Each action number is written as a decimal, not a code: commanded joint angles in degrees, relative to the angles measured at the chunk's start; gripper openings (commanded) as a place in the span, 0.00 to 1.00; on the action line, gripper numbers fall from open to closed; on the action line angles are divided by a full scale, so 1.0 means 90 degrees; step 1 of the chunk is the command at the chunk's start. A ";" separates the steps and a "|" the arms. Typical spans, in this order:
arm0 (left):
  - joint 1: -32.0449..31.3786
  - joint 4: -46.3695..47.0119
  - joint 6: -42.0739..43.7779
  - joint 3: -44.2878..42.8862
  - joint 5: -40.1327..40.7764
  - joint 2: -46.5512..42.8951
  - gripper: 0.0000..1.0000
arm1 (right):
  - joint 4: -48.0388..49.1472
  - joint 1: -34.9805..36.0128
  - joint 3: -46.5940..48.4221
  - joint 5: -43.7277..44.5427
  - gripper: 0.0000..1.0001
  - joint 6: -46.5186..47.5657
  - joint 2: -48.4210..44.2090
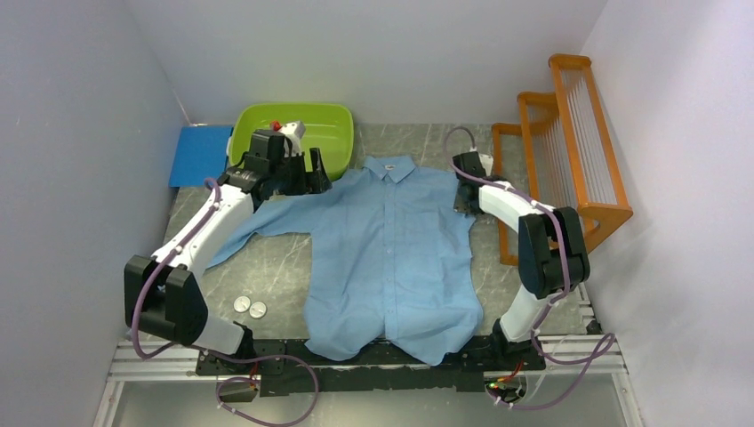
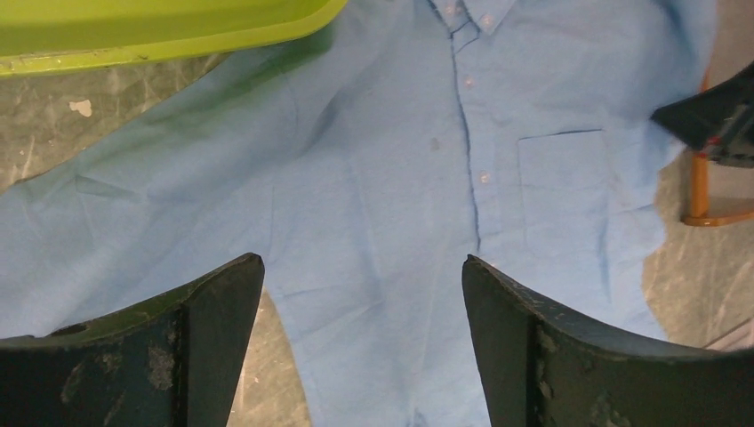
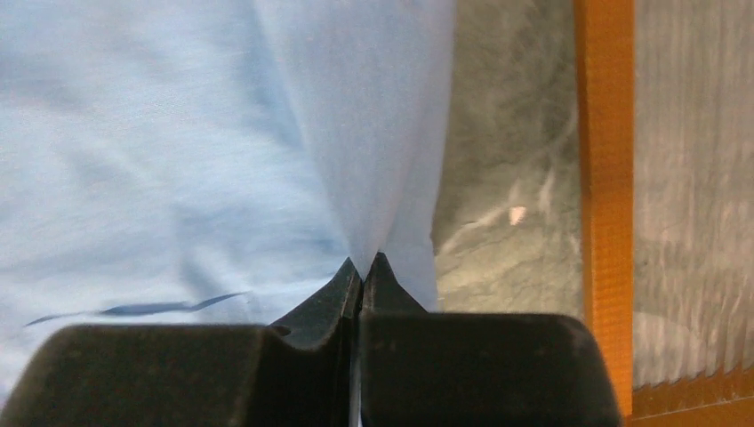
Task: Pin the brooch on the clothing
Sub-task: Flatten out the clothes at the center of the board.
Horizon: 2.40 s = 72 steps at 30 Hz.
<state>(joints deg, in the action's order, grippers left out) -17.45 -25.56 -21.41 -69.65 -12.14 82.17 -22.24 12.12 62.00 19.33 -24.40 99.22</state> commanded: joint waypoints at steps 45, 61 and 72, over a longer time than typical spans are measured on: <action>-0.0004 -0.0328 0.0309 -0.0259 0.0608 0.0222 0.88 | -0.0079 0.1586 -0.0817 -0.0625 0.58 0.0746 -0.1407; -0.0004 -0.0411 0.0299 -0.0320 0.0606 0.0182 0.88 | -0.1191 0.1341 0.0200 0.0774 0.00 0.0719 -0.2548; -0.0004 -0.0412 0.0284 -0.0297 0.0580 0.0118 0.88 | -0.1192 0.1291 -0.0112 0.2746 0.00 0.0420 -0.3982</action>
<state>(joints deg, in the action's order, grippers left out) -17.45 -29.85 -19.16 -70.32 -6.22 84.25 -33.15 24.03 61.41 35.07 -19.09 67.90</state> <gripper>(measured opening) 0.877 0.010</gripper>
